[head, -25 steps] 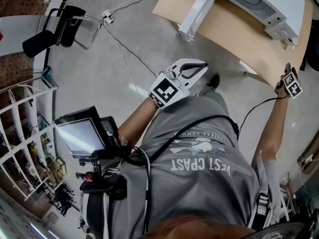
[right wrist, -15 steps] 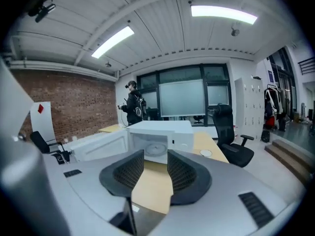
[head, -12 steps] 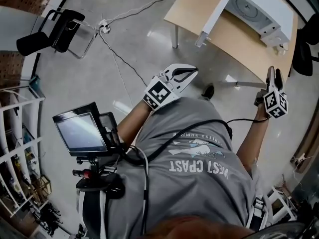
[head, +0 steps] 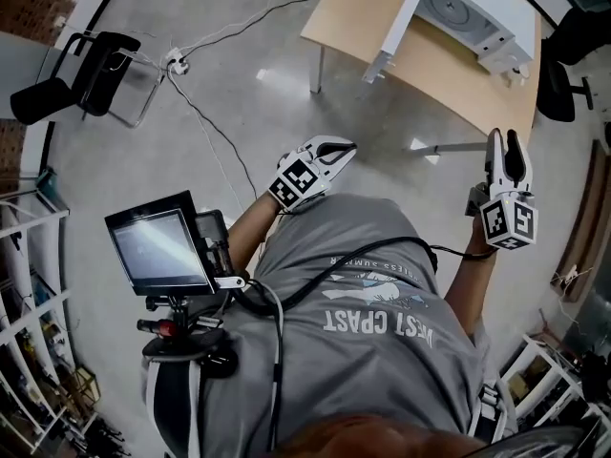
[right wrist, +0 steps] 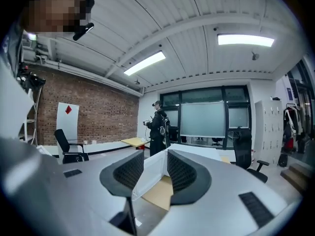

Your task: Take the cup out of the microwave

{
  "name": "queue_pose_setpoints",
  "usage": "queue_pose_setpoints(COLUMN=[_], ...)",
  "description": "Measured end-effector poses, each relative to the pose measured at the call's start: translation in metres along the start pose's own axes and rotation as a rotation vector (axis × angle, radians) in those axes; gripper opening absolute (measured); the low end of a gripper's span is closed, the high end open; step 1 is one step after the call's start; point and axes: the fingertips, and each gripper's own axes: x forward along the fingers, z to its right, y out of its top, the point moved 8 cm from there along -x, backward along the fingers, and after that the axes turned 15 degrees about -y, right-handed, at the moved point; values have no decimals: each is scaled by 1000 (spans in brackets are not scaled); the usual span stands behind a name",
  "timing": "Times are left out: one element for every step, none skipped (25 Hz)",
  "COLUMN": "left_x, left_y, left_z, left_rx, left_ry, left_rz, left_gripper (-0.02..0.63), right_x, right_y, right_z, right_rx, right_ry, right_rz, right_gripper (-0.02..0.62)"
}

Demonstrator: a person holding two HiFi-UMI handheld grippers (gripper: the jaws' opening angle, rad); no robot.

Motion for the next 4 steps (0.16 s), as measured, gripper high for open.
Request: queue_pose_setpoints(left_x=[4, 9, 13, 18], left_y=[-19, -37, -54, -71], left_z=[-4, -5, -4, -3], left_rx=[-12, -26, -41, -57], left_ry=[-1, -2, -3, -4], left_rz=[-32, -65, -99, -134], left_gripper=[44, 43, 44, 44], right_x=[-5, -12, -20, -29], right_y=[-4, -7, -8, -9], right_z=[-3, -5, -6, -6], right_rx=[-5, -11, -16, -22], right_ry=[5, 10, 15, 20], right_rz=[7, 14, 21, 28], right_gripper=[160, 160, 160, 160])
